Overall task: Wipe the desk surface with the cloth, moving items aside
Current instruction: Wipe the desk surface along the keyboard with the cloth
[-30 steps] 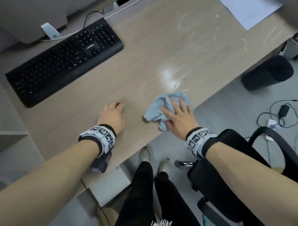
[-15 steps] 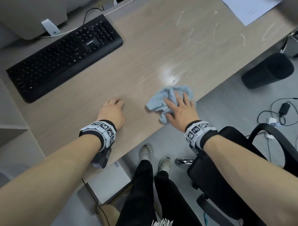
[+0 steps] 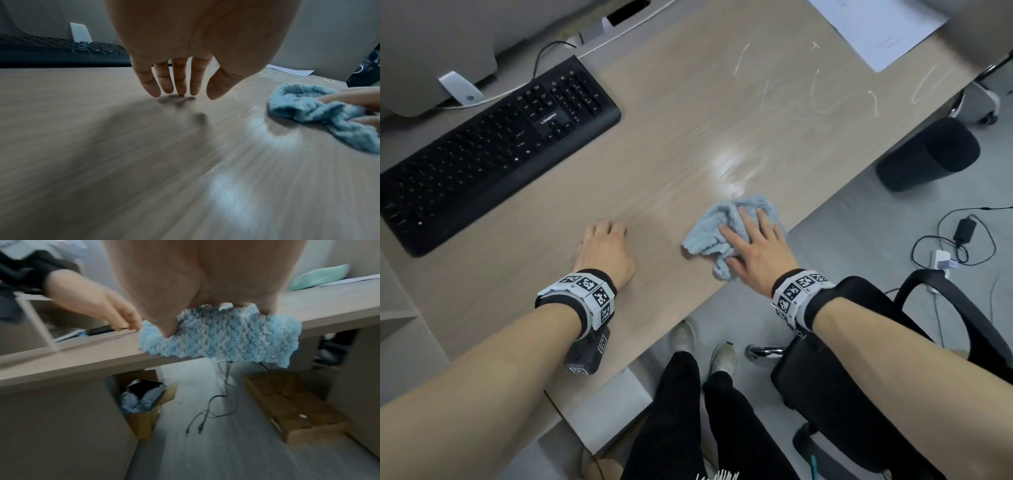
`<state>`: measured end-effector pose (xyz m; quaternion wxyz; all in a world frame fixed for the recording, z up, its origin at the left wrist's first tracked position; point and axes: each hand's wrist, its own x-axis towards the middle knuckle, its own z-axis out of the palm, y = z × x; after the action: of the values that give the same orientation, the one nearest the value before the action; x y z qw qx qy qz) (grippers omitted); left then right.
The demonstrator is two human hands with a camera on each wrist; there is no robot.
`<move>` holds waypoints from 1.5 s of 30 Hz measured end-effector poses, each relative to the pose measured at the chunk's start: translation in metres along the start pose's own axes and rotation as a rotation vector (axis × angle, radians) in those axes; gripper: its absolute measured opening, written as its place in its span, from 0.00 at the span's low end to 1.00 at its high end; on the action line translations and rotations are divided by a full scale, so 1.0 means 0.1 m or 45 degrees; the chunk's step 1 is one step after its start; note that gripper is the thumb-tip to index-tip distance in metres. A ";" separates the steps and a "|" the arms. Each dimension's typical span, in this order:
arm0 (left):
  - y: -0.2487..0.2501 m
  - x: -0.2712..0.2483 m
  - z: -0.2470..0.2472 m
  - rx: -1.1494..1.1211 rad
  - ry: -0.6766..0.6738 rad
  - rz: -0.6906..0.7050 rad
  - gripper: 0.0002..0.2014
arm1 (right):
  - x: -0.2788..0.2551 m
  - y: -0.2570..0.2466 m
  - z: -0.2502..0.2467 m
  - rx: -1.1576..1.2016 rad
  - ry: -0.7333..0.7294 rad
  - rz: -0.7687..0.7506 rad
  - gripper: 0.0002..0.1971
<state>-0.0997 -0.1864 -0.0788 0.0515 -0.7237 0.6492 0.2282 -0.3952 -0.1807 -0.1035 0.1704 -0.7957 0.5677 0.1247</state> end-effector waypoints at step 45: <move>1.36 2.18 -0.74 0.006 -0.018 -0.070 0.23 | 2.37 1.58 -1.26 -0.128 -0.124 -0.411 0.32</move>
<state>-0.1996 -0.4338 -0.0693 0.0640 -0.7395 0.6292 0.2303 -0.4668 -0.4839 -0.1019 0.1756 -0.8771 0.4167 0.1621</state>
